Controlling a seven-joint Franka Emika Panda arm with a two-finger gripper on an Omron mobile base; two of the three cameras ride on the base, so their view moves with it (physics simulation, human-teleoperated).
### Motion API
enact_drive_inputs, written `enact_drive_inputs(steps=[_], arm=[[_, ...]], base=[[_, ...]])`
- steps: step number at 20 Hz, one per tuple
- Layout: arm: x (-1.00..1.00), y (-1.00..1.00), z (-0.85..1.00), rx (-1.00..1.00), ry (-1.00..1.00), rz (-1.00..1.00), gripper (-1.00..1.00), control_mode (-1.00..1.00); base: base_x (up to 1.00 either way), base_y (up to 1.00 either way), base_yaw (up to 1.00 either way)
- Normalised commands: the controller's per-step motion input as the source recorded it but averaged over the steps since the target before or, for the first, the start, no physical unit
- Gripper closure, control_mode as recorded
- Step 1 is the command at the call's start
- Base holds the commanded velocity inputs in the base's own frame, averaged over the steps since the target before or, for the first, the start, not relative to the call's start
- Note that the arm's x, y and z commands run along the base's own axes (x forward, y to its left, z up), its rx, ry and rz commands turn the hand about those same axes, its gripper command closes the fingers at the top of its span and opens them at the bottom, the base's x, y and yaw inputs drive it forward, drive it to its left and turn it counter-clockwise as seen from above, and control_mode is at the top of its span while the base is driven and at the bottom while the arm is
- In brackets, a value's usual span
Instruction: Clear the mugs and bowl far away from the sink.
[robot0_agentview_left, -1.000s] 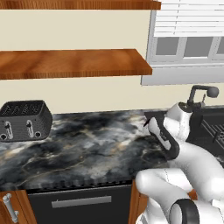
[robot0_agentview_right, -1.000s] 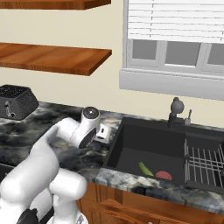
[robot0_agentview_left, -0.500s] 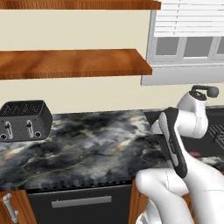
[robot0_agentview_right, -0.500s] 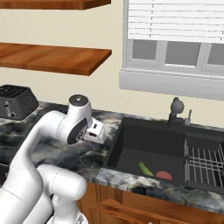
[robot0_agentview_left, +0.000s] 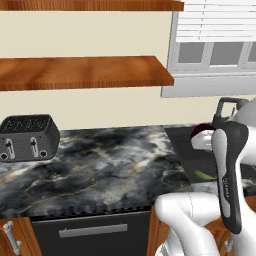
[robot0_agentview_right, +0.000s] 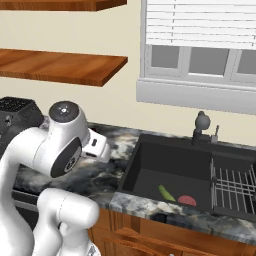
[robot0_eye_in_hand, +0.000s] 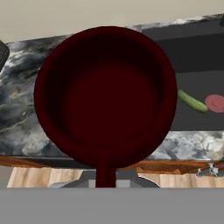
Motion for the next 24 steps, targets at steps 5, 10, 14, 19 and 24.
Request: enact_drive_inputs(steps=[5,10,14,19,24], arm=[[-0.54,0.43,0.64,-0.04,-0.04,0.0,1.0,-1.0],[-0.45,0.23,0.63,-0.05,0.0,0.0,1.0,-1.0],[-0.49,0.0,0.49,0.0,0.0,0.0,1.0,-1.0],[-0.38,0.15,0.2,0.0,0.0,0.0,1.0,-1.0],[-0.62,0.27,0.12,0.0,-0.04,0.0,1.0,-1.0]], base=[[0.0,0.0,0.0],[0.0,0.0,0.0],[0.0,0.0,0.0],[0.0,0.0,0.0],[0.0,0.0,0.0]])
